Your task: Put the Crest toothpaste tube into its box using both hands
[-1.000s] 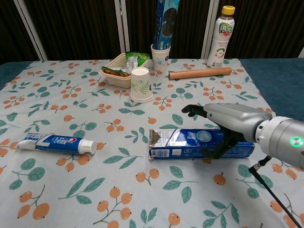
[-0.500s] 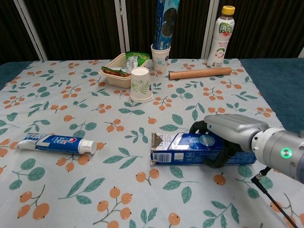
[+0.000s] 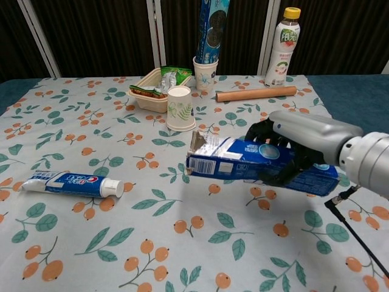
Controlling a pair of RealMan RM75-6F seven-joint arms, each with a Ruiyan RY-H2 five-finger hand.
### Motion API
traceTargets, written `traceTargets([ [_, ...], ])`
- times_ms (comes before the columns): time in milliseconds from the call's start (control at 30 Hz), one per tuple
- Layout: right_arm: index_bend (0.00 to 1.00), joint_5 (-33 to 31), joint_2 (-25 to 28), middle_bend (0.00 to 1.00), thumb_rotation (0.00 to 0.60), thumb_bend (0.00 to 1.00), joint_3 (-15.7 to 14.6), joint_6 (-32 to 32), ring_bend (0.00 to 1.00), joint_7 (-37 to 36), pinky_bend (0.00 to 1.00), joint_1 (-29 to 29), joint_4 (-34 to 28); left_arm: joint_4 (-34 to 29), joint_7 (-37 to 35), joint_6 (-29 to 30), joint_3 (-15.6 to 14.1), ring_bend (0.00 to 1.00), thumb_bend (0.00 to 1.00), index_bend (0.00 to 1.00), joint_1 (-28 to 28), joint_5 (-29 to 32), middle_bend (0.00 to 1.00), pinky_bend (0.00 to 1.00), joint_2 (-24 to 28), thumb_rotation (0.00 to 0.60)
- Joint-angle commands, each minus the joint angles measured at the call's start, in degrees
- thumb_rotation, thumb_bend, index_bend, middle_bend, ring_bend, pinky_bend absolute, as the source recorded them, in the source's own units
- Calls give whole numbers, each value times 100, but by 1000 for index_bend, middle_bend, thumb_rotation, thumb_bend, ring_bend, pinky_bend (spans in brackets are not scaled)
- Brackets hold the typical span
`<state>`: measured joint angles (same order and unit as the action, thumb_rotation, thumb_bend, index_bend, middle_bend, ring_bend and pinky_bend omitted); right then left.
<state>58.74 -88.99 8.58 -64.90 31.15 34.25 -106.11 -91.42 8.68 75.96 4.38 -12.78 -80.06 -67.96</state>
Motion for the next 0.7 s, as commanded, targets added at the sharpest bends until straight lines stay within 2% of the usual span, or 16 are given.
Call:
traceTargets([
  [33,377,138,267,460,600,369,27,-68,422,-129,347,-60,-250,-208,490,-351,200,315,109,297,-305,281,291,430,-43,600],
  [133,377,193,473,460,600,368,38,-105,422,-211,347,-99,-409,-361,936,-822,342,343,132,352,-633,656,350,449,-115,600],
  [333,377,245,738,460,600,369,60,-192,422,-378,347,-184,-546,-286,1590,-1564,396,357,151,388,-1187,1056,382,450,-381,600],
  [700,377,292,878,460,600,370,39,-245,422,-732,347,-306,-498,-117,2134,-2076,239,393,164,425,-1629,1440,426,452,-867,600],
])
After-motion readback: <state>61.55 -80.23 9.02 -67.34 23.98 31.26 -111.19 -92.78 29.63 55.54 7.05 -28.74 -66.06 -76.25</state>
